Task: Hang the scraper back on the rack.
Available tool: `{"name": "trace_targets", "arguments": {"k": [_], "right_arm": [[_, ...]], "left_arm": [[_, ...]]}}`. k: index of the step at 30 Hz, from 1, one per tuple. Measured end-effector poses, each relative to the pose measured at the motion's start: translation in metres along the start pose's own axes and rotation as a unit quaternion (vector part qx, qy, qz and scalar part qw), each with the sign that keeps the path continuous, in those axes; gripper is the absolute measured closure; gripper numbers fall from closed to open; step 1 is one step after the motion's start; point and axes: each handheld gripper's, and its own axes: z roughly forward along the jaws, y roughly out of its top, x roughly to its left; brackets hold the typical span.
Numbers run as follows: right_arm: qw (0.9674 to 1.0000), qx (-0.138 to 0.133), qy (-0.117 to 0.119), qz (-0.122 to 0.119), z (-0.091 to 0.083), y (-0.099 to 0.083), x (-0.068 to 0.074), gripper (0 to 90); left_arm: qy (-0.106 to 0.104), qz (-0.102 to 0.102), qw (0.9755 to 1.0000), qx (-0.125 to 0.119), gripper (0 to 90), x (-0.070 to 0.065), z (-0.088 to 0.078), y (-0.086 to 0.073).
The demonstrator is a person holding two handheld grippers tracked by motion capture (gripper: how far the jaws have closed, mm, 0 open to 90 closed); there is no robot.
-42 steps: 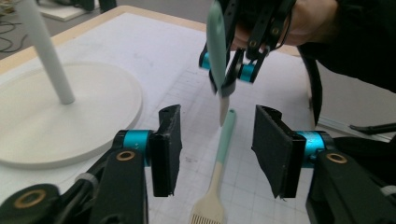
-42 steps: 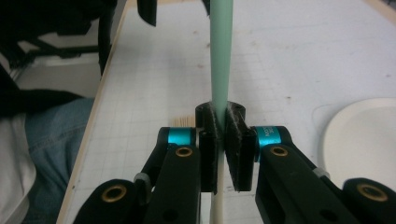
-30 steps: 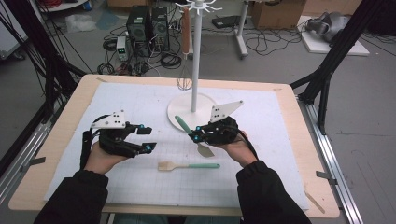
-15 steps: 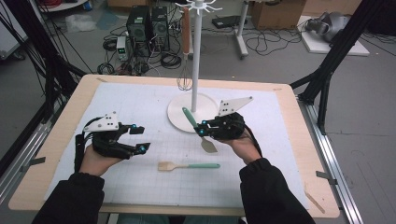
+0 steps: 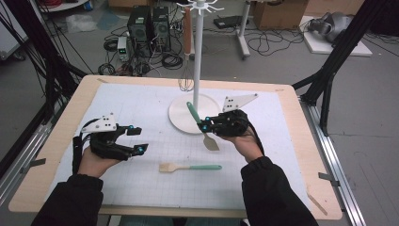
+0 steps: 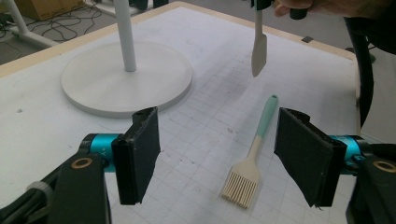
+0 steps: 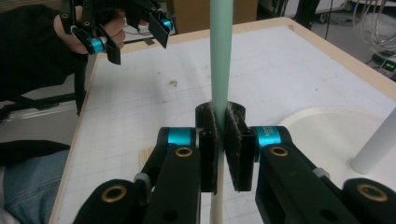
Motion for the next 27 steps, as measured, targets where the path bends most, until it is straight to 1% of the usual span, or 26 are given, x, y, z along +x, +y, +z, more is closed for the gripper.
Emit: {"name": "trace_targets", "arguments": {"k": [1,5,7,8,10,11,12,16,27], "right_arm": [[1.0,0.0,-0.002,-0.004,0.0,0.001,-0.001,84.3],[0.9999,-0.009,-0.004,0.004,-0.002,0.002,-0.002,84.3],[0.9999,-0.009,-0.006,0.001,-0.003,0.002,-0.004,84.2],[0.9999,-0.007,-0.006,0.003,-0.004,0.002,-0.004,84.3],[0.9999,-0.011,-0.005,0.002,-0.005,0.004,-0.005,84.3],[0.9999,-0.01,-0.008,0.005,-0.006,0.005,-0.004,84.3],[0.9999,-0.011,-0.007,0.001,-0.006,0.006,-0.005,84.3],[0.9998,-0.012,-0.014,-0.002,-0.007,0.01,-0.006,84.3],[0.9997,-0.015,-0.021,0.0,-0.009,0.014,-0.009,84.2]], "left_arm": [[0.001,0.002,1.0,0.0,30.7,0.0,-0.001,0.0],[0.005,-0.002,1.0,0.001,30.2,0.002,-0.003,-0.002],[0.008,-0.005,1.0,0.0,29.8,0.002,-0.004,-0.002],[0.01,-0.002,1.0,0.0,29.7,0.003,-0.005,-0.002],[0.013,-0.005,0.9999,0.0,28.9,0.003,-0.006,-0.003],[0.014,-0.006,0.9999,0.0,28.4,0.003,-0.006,-0.003],[0.015,-0.007,0.9999,0.0,27.7,0.004,-0.007,-0.003],[0.019,-0.007,0.9998,0.001,26.8,0.005,-0.008,-0.004],[0.023,-0.009,0.9997,-0.002,26.3,0.006,-0.011,-0.004]]}}
